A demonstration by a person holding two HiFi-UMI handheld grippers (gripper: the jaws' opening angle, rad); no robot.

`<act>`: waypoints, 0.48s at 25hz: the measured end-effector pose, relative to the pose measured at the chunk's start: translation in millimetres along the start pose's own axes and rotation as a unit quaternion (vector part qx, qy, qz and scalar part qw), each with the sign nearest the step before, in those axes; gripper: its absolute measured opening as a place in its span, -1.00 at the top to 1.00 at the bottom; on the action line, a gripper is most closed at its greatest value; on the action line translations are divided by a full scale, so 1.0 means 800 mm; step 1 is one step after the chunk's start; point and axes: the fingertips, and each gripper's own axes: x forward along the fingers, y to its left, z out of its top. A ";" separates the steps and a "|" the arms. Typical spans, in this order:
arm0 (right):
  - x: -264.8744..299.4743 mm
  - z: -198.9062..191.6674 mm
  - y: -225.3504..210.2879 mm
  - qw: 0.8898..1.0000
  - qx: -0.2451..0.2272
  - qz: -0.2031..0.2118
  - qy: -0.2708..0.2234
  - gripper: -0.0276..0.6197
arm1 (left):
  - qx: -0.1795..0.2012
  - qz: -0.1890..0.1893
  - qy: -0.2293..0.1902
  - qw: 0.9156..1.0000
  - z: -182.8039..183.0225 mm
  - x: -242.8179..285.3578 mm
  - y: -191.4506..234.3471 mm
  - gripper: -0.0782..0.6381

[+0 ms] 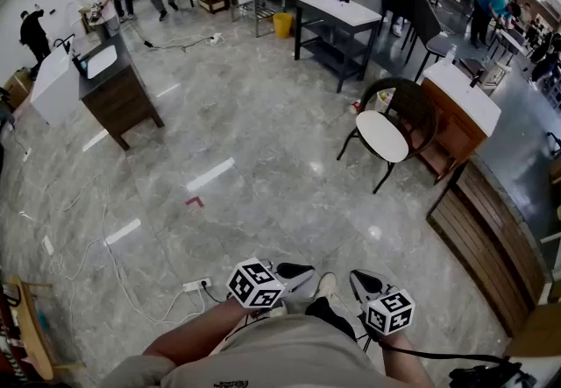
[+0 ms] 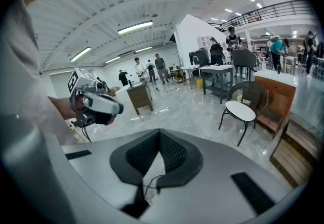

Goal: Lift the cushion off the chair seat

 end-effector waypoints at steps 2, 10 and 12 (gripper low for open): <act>0.004 -0.001 0.005 1.000 0.003 -0.009 0.003 0.88 | -0.002 -0.005 0.003 1.000 -0.005 -0.008 0.005 0.76; 0.051 0.009 -0.004 1.000 -0.004 0.015 0.018 0.88 | -0.017 0.020 0.011 1.000 -0.012 -0.012 0.052 0.76; 0.057 0.020 -0.026 1.000 0.001 0.021 0.021 0.88 | -0.022 0.028 0.015 0.999 0.001 -0.001 0.060 0.76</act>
